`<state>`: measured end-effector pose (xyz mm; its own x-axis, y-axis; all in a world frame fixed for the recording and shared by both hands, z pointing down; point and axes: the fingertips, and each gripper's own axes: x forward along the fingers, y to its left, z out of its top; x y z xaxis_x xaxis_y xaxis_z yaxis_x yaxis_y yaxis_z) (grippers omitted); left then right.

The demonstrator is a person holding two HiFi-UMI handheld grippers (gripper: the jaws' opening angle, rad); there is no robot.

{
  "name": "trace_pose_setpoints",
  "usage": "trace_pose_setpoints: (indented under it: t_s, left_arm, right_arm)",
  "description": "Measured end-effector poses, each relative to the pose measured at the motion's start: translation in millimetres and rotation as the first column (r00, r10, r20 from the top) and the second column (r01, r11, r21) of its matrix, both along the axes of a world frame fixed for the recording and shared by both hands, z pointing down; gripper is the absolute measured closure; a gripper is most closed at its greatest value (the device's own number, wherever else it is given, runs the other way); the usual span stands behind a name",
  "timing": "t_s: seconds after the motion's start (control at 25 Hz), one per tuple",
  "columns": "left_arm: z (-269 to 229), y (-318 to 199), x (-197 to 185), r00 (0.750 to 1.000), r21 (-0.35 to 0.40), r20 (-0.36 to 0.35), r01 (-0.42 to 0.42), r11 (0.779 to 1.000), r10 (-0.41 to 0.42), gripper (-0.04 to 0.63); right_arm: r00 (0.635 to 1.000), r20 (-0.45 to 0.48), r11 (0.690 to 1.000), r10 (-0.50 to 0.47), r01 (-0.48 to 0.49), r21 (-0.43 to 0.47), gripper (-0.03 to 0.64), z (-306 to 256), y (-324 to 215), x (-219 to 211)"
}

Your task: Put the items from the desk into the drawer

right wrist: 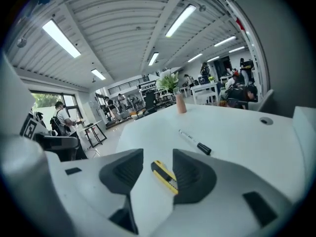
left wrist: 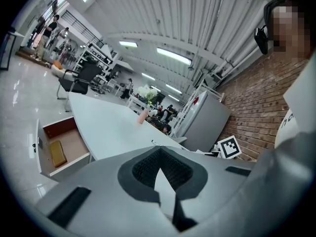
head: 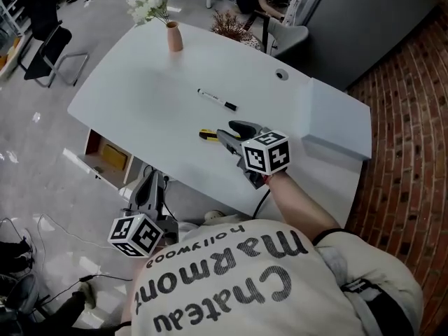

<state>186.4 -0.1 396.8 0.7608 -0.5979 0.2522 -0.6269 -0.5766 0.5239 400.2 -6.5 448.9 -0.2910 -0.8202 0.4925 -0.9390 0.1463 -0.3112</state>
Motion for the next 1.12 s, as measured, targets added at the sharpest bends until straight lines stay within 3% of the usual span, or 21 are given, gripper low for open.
trace_pose_setpoints:
  t_s: [0.44, 0.68, 1.12]
  left_arm:
    - [0, 25, 25, 0.999, 0.005, 0.029, -0.015, 1.0, 0.014, 0.594]
    - [2, 31, 22, 0.999, 0.001, 0.049, 0.006, 1.0, -0.006, 0.594]
    - [3, 39, 1, 0.994, -0.015, 0.073, 0.08, 0.997, -0.079, 0.594]
  right_arm:
    - [0.997, -0.065, 0.992, -0.045, 0.037, -0.119, 0.31, 39, 31, 27]
    - [0.98, -0.162, 0.979, -0.117, 0.087, -0.182, 0.261, 65, 35, 35]
    - [0.932, -0.294, 0.964, -0.213, 0.15, -0.221, 0.281, 85, 28, 35]
